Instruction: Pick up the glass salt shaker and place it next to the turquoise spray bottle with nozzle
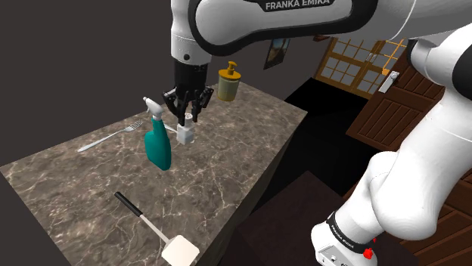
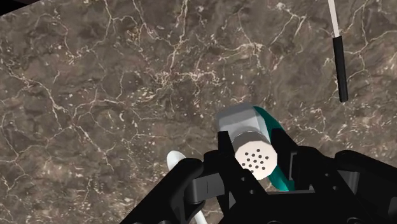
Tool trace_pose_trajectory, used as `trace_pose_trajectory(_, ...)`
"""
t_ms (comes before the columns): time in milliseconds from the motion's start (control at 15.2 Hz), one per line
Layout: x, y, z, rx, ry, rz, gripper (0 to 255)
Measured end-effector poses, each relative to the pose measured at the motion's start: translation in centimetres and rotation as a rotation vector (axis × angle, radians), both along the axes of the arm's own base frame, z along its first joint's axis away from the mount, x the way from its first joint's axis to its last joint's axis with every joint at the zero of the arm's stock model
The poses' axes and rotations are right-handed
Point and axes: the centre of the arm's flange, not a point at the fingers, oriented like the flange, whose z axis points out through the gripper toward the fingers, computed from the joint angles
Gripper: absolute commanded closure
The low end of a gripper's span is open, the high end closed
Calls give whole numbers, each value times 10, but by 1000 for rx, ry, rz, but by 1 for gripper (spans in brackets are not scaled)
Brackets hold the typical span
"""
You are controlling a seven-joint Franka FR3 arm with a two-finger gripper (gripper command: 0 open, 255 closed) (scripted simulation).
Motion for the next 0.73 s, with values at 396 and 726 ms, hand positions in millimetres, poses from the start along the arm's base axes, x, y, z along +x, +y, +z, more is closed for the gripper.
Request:
trace_pose_trajectory(396,2,0,-31,0,0,0,255)
trace_pose_trajectory(726,2,1,-57,0,0,0,255)
